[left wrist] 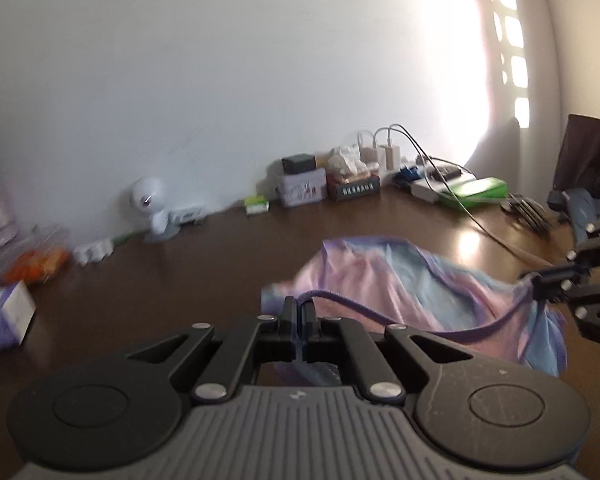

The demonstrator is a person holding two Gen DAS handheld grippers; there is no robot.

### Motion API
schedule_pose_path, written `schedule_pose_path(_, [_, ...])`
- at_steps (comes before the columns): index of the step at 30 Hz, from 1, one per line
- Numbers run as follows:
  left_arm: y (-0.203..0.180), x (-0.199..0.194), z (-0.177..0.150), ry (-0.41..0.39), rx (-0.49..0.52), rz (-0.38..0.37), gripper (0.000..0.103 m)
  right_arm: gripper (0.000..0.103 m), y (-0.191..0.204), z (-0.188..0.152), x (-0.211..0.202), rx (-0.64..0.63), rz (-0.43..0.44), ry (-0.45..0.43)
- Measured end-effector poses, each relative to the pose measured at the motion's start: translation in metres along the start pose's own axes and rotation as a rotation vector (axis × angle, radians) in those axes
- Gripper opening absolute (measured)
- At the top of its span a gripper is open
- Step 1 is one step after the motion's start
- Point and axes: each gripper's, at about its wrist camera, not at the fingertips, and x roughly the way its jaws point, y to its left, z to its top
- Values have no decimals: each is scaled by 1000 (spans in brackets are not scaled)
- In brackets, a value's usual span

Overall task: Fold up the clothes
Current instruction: 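Lift the top with both grippers and spread it lengthwise on the table, then open both grippers and smooth the top flat along the table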

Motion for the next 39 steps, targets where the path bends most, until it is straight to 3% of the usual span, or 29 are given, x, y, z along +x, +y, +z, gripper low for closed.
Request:
schedule_pose_path(3, [23, 23, 82, -96, 25, 74, 2, 1, -39, 75, 48, 18, -68, -70])
schedule_pose_path(5, [29, 4, 133, -197, 75, 139, 2, 1, -64, 128, 53, -2, -155, -154])
schedule_pose_path(7, [30, -41, 171, -332, 88, 170, 2, 1, -84, 172, 31, -15, -273, -254])
schedule_pose_path(9, [27, -98, 195, -483, 111, 190, 2, 1, -96, 206, -23, 14, -316, -423])
schedule_pose_path(11, [22, -147, 194, -584, 144, 204, 2, 1, -91, 218, -80, -8, -380, -580])
schedule_pose_path(13, [16, -184, 177, -616, 173, 187, 2, 2, -80, 209, -121, -61, -389, -637])
schedule_pose_path(15, [9, -192, 142, -539, 182, 133, 2, 2, -68, 184, -138, -93, -368, -600])
schedule_pose_path(20, [-23, -141, 7, -192, 180, 18, 2, 2, -27, 74, -92, -79, -201, -257])
schedule_pose_path(23, [-34, -117, -68, -14, 95, -43, 2, 0, 7, -1, -55, -12, -90, -63])
schedule_pose_path(26, [-24, -118, -80, 23, 26, -60, 2, 1, 40, -60, -46, 46, 44, 58])
schedule_pose_path(28, [-16, -121, -83, 36, -19, -69, 13, 3, 56, -86, -57, 34, 156, 81])
schedule_pose_path(29, [-12, -122, -84, 43, -41, -73, 21, 17, 57, -92, -68, 9, 178, 50])
schedule_pose_path(30, [-8, -124, -86, 50, -63, -77, 38, 31, 56, -98, -79, -16, 198, 18])
schedule_pose_path(31, [-4, -125, -87, 56, -85, -81, 44, 63, 56, -104, -90, -41, 218, -15])
schedule_pose_path(32, [1, -127, -88, 63, -107, -85, 44, 82, 56, -110, -101, -66, 238, -48])
schedule_pose_path(33, [5, -128, -90, 70, -129, -89, 45, 84, 56, -116, -111, -91, 258, -81])
schedule_pose_path(35, [13, -131, -92, 83, -173, -97, 51, 84, 29, -108, -106, 13, 295, -115])
schedule_pose_path(37, [21, -134, -95, 97, -217, -105, 60, 84, 1, -101, -92, 166, 310, -131])
schedule_pose_path(39, [29, -137, -98, 110, -262, -114, 69, 84, -18, -99, -68, 333, 258, -104])
